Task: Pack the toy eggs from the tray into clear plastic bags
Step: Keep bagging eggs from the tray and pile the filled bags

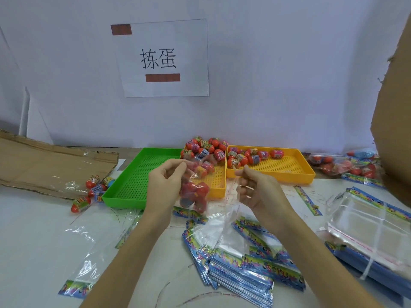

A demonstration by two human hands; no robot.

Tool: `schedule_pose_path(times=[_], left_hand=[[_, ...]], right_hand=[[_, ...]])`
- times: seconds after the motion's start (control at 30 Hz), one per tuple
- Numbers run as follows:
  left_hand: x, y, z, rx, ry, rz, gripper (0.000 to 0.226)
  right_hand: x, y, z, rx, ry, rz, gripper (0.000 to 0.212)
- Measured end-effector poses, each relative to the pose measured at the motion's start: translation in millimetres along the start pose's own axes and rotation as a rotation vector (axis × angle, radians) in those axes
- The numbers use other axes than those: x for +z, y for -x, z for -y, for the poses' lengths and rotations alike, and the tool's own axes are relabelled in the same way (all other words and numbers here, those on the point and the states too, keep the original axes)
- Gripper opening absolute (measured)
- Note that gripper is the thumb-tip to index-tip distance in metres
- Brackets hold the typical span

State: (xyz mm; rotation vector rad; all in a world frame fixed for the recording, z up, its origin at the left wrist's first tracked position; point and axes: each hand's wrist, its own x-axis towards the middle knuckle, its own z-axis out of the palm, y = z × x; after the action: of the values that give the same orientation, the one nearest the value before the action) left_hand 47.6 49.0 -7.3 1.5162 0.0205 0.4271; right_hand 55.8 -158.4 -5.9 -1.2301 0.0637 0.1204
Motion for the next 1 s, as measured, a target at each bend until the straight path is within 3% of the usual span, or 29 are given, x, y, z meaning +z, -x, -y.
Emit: schedule_pose_path(times=[0.2, 0.3, 0.5, 0.6, 0.67, 0.8, 0.87, 1.0], left_hand=[[-2.7, 2.2, -3.2, 0.003, -0.003, 0.490, 0.016], [0.8, 6.3, -3.1, 0.005, 0.009, 0.589, 0.017], [3.1, 11.5, -5.5, 0.045, -0.047, 0.480, 0.016], [3.6, 11.2, -5.4, 0.044, -0.049, 0.440, 0.017], [3.5, 9.9, -5.5, 0.031, -0.018, 0.392, 0.017], [2.0, 6.9, -4.1, -0.009, 0.009, 0.311, 0.018], [1.9, 7.3, -3.2, -0.044, 0.020, 0.287, 0.022], [1.3, 7.2, -2.4, -0.047, 0.012, 0.304, 0.018]], right_hand=[[4.4, 2.5, 2.5, 0.064, -0.107, 0.166, 0.030], [8.9, 6.0, -0.4, 0.100, -0.082, 0.309, 0.034], [7.2, 4.3, 0.7, 0.102, -0.093, 0.359, 0.032], [5.9, 1.3, 0.5, 0.087, -0.147, 0.238, 0.022], [1.6, -0.9, 3.1, 0.013, -0.012, 0.144, 0.030], [-7.4, -0.4, 7.0, -0.064, 0.321, 0.303, 0.033], [-9.4, -0.1, 5.6, -0.107, 0.395, 0.285, 0.027], [-10.7, -2.3, 5.5, -0.003, 0.221, 0.400, 0.026]])
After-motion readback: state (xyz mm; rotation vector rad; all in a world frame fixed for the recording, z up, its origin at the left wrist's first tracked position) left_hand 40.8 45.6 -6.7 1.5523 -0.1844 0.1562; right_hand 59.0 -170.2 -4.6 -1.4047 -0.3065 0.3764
